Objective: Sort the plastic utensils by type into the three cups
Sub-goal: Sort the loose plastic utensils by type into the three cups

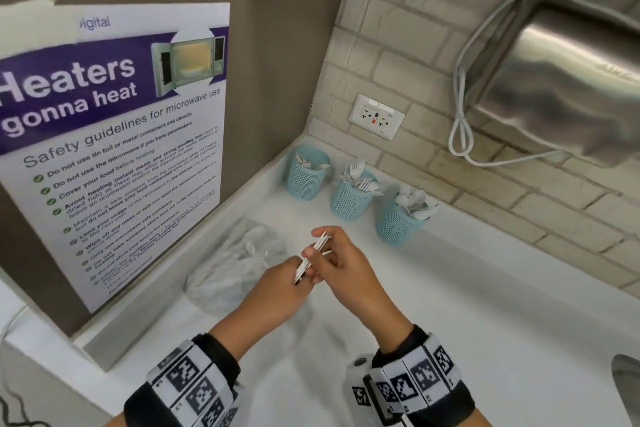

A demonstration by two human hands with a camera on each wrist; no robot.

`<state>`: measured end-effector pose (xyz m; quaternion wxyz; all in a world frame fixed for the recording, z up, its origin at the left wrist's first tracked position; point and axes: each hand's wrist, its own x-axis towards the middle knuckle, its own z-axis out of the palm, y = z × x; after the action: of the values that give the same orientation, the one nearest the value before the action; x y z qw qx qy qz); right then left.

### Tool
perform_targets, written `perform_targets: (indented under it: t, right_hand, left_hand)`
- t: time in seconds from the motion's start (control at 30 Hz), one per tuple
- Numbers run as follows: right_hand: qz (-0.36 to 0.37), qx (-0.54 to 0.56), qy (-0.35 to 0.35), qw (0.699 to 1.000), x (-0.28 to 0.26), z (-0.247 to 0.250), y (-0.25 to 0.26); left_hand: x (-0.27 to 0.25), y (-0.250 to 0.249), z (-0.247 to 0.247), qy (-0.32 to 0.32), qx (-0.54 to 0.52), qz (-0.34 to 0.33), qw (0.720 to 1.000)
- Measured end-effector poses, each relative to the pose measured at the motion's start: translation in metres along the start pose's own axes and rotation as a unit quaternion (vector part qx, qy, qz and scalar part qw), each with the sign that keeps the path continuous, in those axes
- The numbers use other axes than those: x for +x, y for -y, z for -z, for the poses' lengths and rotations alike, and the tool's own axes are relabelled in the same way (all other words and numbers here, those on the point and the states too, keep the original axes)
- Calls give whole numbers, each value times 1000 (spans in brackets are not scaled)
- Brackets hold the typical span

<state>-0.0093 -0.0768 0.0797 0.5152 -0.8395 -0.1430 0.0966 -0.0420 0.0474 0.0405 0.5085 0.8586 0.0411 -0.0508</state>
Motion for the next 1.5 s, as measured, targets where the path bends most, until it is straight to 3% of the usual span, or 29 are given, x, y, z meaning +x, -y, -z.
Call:
perform_targets:
  t: [0.2,0.33,0.4,0.57,0.73,0.83,0.93,1.03,1.17,1.33,1.5]
  right_hand:
    - [-16,123,45,991,8,8,7]
    - [7,155,5,988,31,34,22]
    - [14,150,14,989,38,43,30]
    - [15,76,125,989,41,33,34]
    - [24,82,123,989,49,37,36]
    - [35,90,75,993,59,51,40]
    - [56,80,-60,993,81,78,44]
    - [85,66,-199,974,112,102,42]
    - [93,59,-305,946,154,101,35]
    - [85,-17,-333,939,194,74,14]
    - [41,-113,-247,962,213,49,-11]
  left_hand:
    - [0,-7,4,-37,5,-2,999]
    - [2,-5,13,-73,-19,4,997]
    - [4,-7,17,-83,-33,0,996]
    - [2,-13,24,-49,-89,10,995]
    - [5,-15,27,-47,-100,7,994]
    - [8,-10,30,-61,-110,7,992]
    - [11,5,33,-80,-146,27,986]
    - [14,21,34,-105,-155,53,981]
    - [16,30,33,-107,-152,50,981]
    - [17,37,33,-109,-143,50,982]
    - [17,45,35,-116,-141,56,982]
